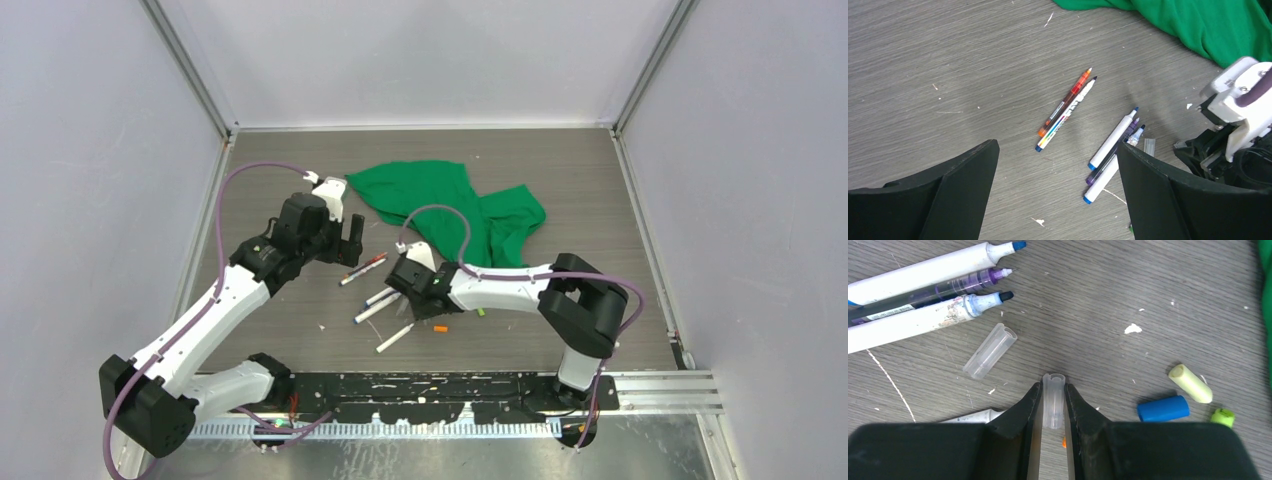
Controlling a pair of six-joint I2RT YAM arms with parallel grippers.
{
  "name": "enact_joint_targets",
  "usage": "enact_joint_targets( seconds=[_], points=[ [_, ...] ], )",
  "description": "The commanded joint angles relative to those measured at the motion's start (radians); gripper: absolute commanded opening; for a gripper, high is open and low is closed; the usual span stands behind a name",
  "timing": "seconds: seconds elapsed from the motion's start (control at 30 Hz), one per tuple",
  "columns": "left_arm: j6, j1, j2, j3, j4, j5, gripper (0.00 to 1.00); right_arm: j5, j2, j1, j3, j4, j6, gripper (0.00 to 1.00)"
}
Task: Insert the pens into the pen caps
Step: Pick up the pen cap from the center of the board, then pick up the pen from the center of the board.
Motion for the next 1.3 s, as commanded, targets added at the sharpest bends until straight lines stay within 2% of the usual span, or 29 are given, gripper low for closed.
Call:
enact_joint_targets(
  seconds=[0.0, 0.13, 0.23, 0.4, 0.67, 0.87, 1.07, 1.27],
  points=[
    [0.002, -0.003, -0.014, -0.001, 0.046, -0.009, 0.91, 0.068, -0.114, -0.009, -0.014, 0.018, 0.017, 0.10],
    [-0.012, -0.012, 0.030, 0.002, 0.029, 0.023, 0.90, 0.026, -0.271, -0.074, -0.103, 0.127, 0.014, 0.10],
    [-0.001, -0.033, 0.123, 0.032, -0.014, 0.065, 0.88, -0.031, -0.381, -0.134, -0.201, 0.245, 0.003, 0.10],
    [0.025, -0.038, 0.330, 0.128, -0.123, 0.104, 0.73, -0.171, -0.496, -0.246, -0.317, 0.420, 0.000, 0.10],
    [0.036, -0.054, 0.458, 0.158, -0.142, 0.071, 0.46, -0.242, -0.560, -0.285, -0.349, 0.488, -0.005, 0.10],
    [0.046, -0.056, 0.527, 0.202, -0.131, -0.020, 0.41, -0.266, -0.585, -0.292, -0.366, 0.502, -0.001, 0.11],
    [0.041, -0.055, 0.580, 0.219, -0.101, -0.069, 0.41, -0.267, -0.611, -0.295, -0.386, 0.506, 0.005, 0.11],
    [0.032, -0.054, 0.646, 0.253, -0.085, -0.067, 0.40, -0.270, -0.626, -0.298, -0.399, 0.511, 0.012, 0.11]
  ],
)
